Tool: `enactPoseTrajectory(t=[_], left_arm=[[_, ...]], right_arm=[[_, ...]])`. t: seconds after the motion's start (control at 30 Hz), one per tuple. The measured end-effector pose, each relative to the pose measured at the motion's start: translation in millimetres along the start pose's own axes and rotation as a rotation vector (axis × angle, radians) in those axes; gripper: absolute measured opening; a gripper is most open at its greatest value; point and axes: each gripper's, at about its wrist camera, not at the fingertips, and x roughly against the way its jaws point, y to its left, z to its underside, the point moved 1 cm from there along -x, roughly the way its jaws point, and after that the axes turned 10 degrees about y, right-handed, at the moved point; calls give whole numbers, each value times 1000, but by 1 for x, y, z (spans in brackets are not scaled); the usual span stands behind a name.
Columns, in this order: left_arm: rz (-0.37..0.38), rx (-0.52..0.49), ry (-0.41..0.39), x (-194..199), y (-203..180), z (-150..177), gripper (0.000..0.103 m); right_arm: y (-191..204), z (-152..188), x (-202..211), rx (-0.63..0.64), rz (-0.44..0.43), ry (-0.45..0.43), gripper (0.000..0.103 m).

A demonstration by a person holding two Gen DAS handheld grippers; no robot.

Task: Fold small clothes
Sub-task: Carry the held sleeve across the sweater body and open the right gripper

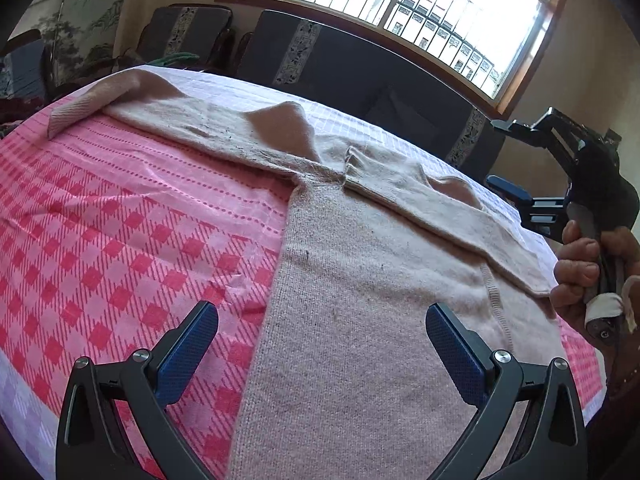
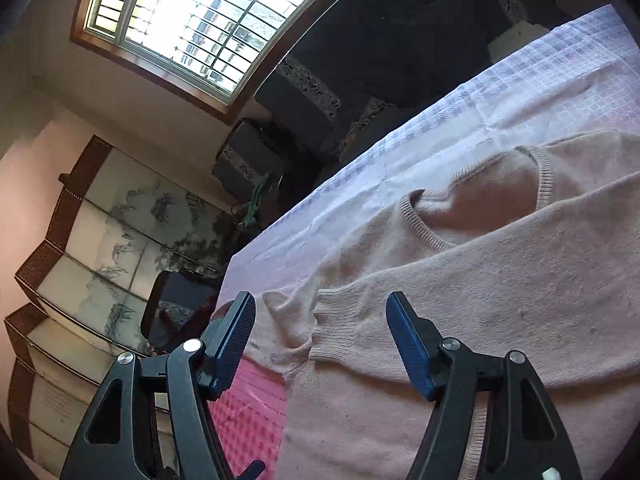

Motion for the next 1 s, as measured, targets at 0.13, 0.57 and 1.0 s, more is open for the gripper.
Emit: enactPoseTrajectory(t=[0.13, 0.57, 1.0], left_arm=[[10, -3, 9, 0, 0, 1, 103], [-35, -126, 0, 12, -30, -16, 103], [-69, 90, 17, 29, 56, -48, 103]], right_arm=[[-44, 33, 41, -26, 9, -3, 66], [-136, 59, 187, -100, 148, -318, 66], [-182, 41, 159, -177, 389, -188, 18]])
